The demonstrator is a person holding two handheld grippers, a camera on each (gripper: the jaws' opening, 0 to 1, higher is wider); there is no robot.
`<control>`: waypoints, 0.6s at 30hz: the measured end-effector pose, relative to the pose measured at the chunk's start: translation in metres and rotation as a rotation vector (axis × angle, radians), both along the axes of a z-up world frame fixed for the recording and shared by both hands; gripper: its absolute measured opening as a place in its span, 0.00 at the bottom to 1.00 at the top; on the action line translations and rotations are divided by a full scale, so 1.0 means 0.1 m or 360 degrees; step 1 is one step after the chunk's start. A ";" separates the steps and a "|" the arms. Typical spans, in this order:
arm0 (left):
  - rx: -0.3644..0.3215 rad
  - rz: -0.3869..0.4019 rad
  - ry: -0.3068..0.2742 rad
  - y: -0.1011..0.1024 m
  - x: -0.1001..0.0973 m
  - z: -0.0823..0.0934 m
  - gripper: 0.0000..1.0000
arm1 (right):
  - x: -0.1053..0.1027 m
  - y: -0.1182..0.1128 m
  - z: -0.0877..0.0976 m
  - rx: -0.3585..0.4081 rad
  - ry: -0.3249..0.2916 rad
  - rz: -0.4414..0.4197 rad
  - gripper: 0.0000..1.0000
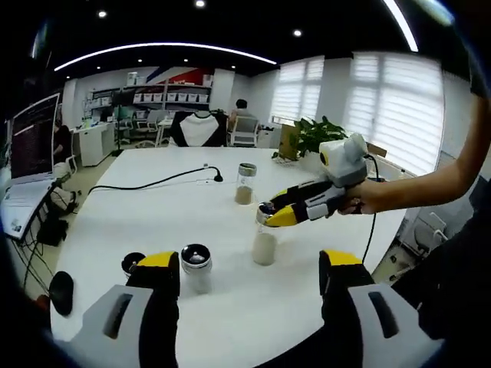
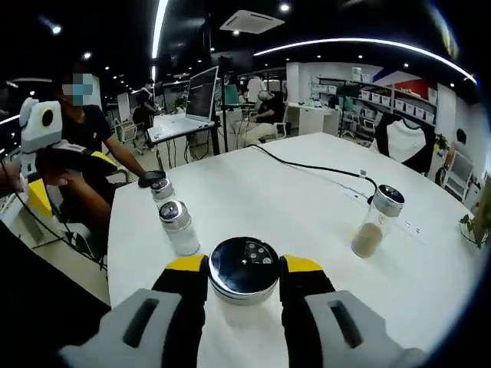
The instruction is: Rotate the seasoning bottle until the label or dispensing opening points toward the visible target arrow and the bottle remains upright within the marked orientation range
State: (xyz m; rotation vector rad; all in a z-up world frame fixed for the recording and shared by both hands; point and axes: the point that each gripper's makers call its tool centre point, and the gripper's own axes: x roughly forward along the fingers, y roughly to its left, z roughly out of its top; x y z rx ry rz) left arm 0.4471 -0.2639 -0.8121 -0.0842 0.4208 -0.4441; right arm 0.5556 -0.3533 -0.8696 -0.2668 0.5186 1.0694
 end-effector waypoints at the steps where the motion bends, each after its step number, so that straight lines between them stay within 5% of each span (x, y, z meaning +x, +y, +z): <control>1: -0.0005 -0.0004 -0.0002 -0.01 -0.01 0.00 0.78 | -0.05 0.01 -0.01 -0.0001 0.0002 0.0009 0.34; 18: 0.0030 -0.0098 0.0011 -0.03 -0.09 -0.02 0.77 | -0.37 0.11 -0.01 -0.0045 0.0010 0.0158 0.35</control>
